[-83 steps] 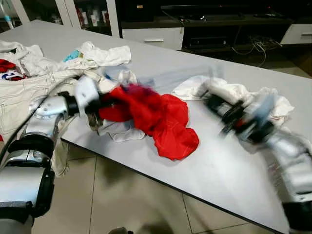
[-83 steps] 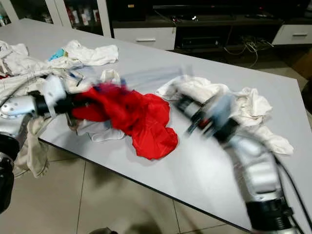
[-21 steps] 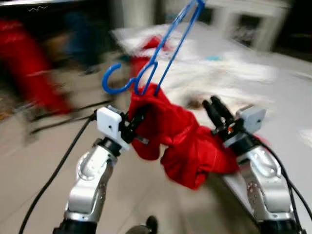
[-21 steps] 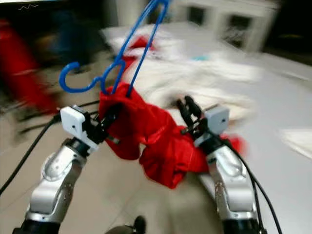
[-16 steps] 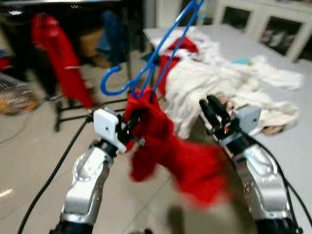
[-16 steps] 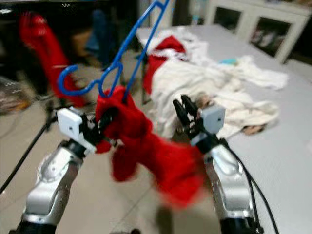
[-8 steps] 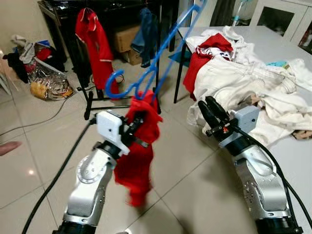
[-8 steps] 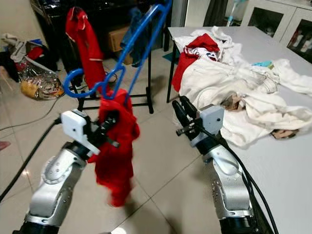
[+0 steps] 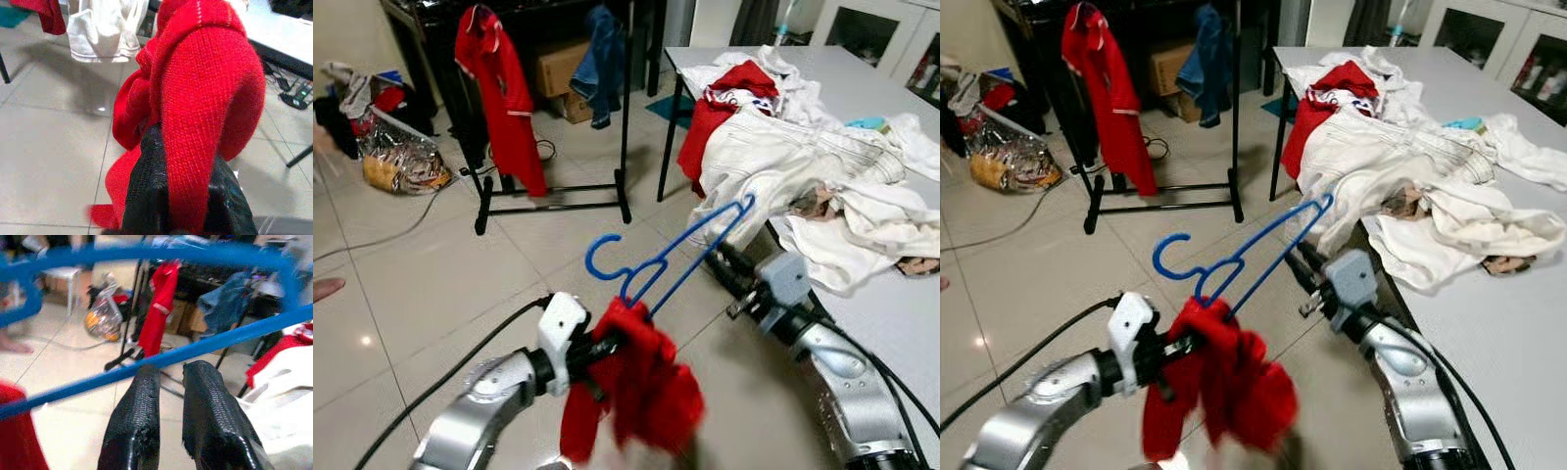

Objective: Hang hanger

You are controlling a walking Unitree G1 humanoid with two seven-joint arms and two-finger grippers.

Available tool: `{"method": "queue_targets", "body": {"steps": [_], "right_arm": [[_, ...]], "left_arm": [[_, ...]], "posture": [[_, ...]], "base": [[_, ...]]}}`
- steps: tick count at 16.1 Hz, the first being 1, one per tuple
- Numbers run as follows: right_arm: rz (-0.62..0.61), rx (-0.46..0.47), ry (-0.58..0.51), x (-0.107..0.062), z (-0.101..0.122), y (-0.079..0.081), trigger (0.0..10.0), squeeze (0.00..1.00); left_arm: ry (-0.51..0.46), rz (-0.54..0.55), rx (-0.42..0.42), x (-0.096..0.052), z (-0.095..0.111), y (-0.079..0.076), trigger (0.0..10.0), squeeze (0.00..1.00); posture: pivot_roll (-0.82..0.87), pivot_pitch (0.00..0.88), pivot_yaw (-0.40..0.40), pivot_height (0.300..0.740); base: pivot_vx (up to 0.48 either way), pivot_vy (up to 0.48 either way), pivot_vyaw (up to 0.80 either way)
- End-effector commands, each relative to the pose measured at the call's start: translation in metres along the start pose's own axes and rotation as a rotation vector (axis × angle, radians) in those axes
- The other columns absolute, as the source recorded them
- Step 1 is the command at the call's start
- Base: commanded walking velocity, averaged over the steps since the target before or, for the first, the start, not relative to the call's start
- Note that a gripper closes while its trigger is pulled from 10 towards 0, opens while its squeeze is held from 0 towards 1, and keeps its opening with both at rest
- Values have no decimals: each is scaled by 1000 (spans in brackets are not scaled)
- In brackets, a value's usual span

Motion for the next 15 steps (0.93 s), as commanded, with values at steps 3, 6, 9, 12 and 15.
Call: {"method": "queue_targets", "body": {"steps": [3,6,9,12,15], "right_arm": [[80,-68,85,-5,-25,8,10000,0],[189,-99,190,-15,-54,18,10000,0],[319,-116,256,-24,-74,36,10000,0],[464,-103,311,-28,-90,55,10000,1000],[543,-144,296,-26,-92,66,10000,1000]], "left_arm": [[-65,-79,15,-7,19,-10,10000,0],[-99,-123,13,-17,19,-22,10000,0],[-107,-166,7,-22,20,-29,10000,0],[-55,-206,43,-25,10,-30,10000,0],[-47,-270,23,-26,10,-35,10000,0]], "posture": [[31,0,-45,740],[38,0,-45,740],[35,0,-34,740],[27,0,-25,740],[25,0,-22,740]], "base": [[0,0,0],[0,0,0],[0,0,0],[0,0,0],[0,0,0]]}}
Point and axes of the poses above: a point about 5 cm out from each wrist's last joint towards the gripper, its own x axis pointing out of the wrist towards the gripper, its own z axis along the axis of the wrist's last joint, y = z × x, the point moved 5 cm from there along x, pointing out of the wrist towards the gripper, and after that the axes turned 3 degrees about x, right-handed, at the moved point
